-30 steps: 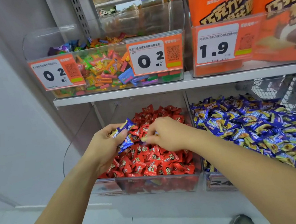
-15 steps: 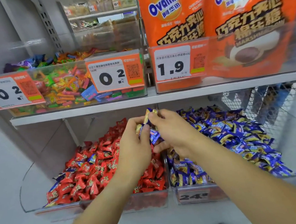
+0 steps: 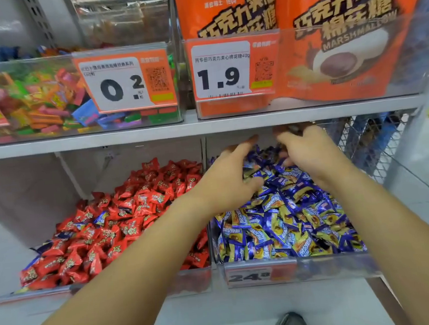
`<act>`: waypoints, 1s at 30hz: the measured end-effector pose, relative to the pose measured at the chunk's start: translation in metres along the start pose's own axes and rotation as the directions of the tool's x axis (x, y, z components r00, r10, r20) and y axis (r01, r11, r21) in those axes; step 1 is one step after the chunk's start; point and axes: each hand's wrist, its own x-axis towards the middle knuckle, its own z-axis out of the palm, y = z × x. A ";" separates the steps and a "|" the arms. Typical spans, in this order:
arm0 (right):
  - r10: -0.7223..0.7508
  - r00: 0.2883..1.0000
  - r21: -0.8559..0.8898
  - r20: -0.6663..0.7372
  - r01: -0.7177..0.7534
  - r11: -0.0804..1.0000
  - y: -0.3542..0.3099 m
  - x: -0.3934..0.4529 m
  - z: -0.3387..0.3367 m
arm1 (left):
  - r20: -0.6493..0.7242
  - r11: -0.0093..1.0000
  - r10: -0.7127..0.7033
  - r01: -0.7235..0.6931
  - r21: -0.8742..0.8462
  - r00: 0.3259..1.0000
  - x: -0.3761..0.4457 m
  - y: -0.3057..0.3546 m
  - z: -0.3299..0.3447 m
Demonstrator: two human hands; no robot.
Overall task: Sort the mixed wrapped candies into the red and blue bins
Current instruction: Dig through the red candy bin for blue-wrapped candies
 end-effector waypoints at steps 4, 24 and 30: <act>-0.208 0.978 -0.347 0.019 0.201 0.916 0.001 -0.008 0.001 | -0.103 0.995 0.089 -0.083 0.060 0.991 -0.018 -0.016 -0.009; -0.444 0.703 -0.490 0.555 0.708 0.508 -0.075 -0.074 0.113 | -0.118 0.643 -0.570 0.530 0.552 0.813 -0.162 -0.149 -0.086; -0.301 0.420 -0.148 0.856 0.757 0.637 -0.119 -0.051 0.232 | -0.125 0.773 -0.489 0.495 0.397 0.863 -0.184 -0.153 -0.088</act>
